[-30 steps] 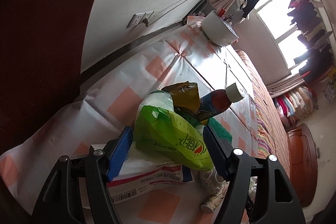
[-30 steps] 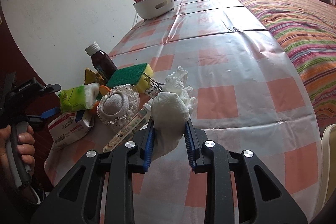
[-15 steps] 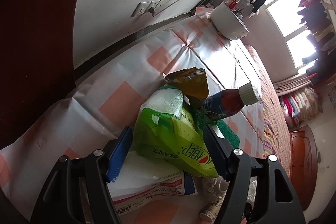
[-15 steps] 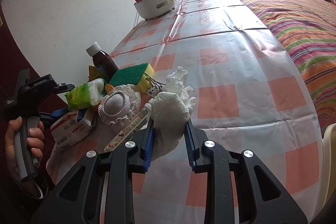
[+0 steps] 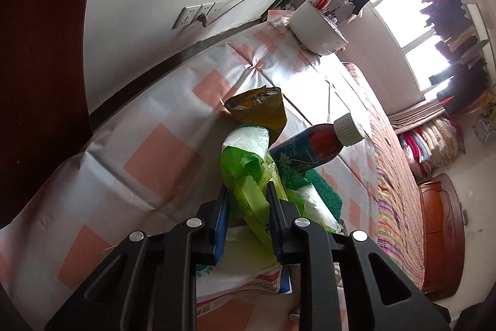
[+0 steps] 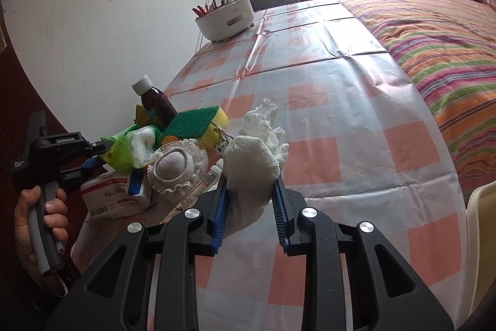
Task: Collect trash
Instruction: 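Grasp the green snack bag with the left gripper and lift it, then drop the tissue from the right gripper into the bin while the left drops the green bag in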
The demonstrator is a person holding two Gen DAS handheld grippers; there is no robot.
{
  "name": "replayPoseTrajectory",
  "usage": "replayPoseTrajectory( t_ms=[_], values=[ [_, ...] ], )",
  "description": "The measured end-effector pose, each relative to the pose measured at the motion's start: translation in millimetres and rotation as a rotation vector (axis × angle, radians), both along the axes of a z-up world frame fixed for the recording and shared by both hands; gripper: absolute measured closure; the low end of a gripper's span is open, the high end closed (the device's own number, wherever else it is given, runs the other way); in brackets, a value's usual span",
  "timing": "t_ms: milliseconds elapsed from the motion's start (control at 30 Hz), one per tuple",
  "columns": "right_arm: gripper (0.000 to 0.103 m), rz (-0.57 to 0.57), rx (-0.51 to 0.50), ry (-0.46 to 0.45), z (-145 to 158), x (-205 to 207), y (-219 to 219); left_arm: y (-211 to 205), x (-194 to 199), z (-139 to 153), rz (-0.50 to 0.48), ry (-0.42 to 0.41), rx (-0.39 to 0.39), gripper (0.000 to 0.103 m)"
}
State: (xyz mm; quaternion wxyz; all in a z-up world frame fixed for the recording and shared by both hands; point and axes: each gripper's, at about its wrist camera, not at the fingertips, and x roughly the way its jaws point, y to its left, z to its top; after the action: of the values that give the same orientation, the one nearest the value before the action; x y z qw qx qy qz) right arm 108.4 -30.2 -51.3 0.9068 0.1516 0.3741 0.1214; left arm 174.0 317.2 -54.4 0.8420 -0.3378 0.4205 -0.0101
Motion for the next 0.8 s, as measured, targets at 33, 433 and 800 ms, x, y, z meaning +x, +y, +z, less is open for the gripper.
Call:
replayPoseTrajectory(
  t_ms=[33, 433, 800],
  values=[
    [0.077, -0.003, -0.001, -0.003, 1.7, -0.5, -0.8, -2.2, -2.6, 3.6, -0.003, -0.016, 0.010, 0.082],
    [0.077, -0.087, -0.026, -0.069, 18.4, -19.0, -39.8, -48.8, -34.1, 56.8, -0.112, -0.236, 0.123, 0.084],
    [0.077, -0.275, -0.070, -0.097, 23.9, -58.9, -122.1, -148.3, -56.4, 80.6, -0.354, -0.343, 0.137, 0.084]
  ],
)
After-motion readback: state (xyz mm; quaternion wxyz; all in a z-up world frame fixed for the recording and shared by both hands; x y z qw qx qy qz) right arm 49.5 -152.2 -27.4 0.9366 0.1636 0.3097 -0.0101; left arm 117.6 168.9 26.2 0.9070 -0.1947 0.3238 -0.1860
